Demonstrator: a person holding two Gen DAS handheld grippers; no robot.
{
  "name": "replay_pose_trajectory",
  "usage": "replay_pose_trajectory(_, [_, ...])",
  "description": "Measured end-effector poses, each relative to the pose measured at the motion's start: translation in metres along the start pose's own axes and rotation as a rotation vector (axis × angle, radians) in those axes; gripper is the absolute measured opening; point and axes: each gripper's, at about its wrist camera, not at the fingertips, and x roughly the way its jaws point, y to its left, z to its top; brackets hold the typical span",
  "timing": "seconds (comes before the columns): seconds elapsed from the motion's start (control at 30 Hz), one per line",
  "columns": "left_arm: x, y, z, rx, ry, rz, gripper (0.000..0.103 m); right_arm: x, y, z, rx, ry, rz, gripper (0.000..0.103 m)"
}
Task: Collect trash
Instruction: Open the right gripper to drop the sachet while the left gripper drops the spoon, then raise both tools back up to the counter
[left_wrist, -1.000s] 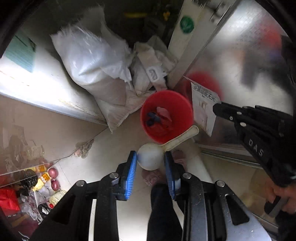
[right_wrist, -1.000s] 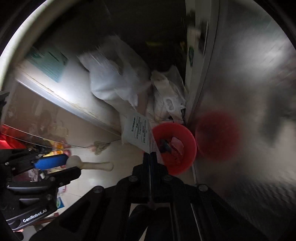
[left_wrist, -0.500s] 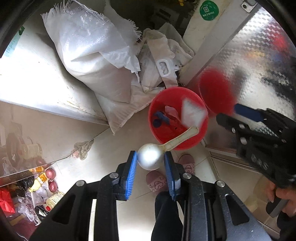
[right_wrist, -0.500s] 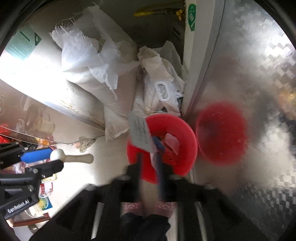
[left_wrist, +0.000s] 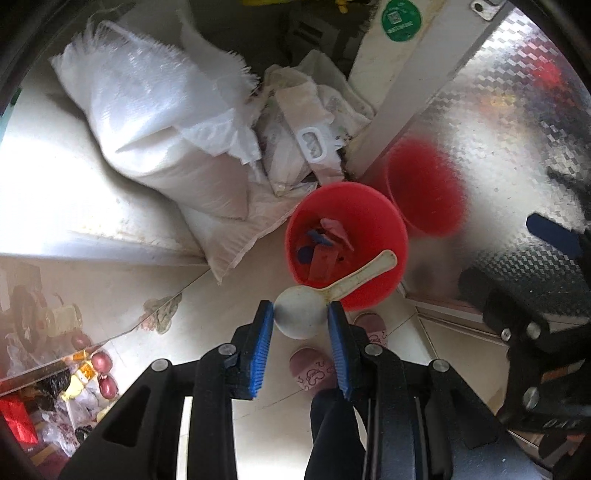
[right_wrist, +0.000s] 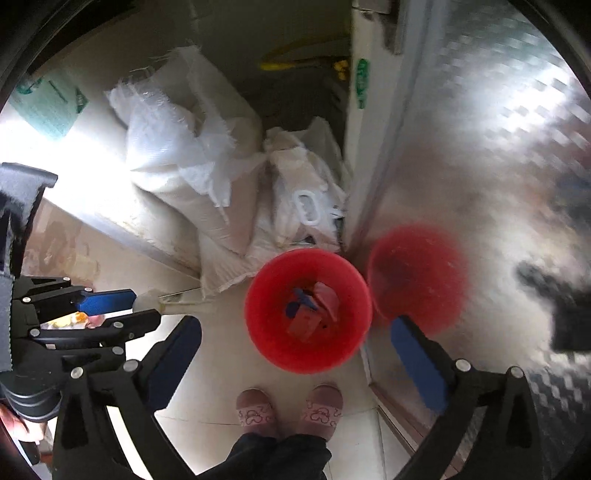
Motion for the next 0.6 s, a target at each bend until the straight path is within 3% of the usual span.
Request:
replay_pose_trajectory(0.27, [0.004, -0.016, 0.013, 0.052, 0.006, -0.021, 0.029, 0.004, -0.013, -0.012, 0.094, 0.042, -0.024, 0.103])
replay_pose_trajectory(0.47, [0.006, -0.023, 0.022, 0.071, 0.009, -0.039, 0.055, 0.001, -0.026, -0.011, 0.130, 0.041, -0.042, 0.102])
replay_pose_trajectory(0.6, [0.008, -0.024, 0.025, 0.072, 0.016, -0.040, 0.055, 0.001, -0.027, -0.009, 0.133, 0.046, -0.032, 0.102])
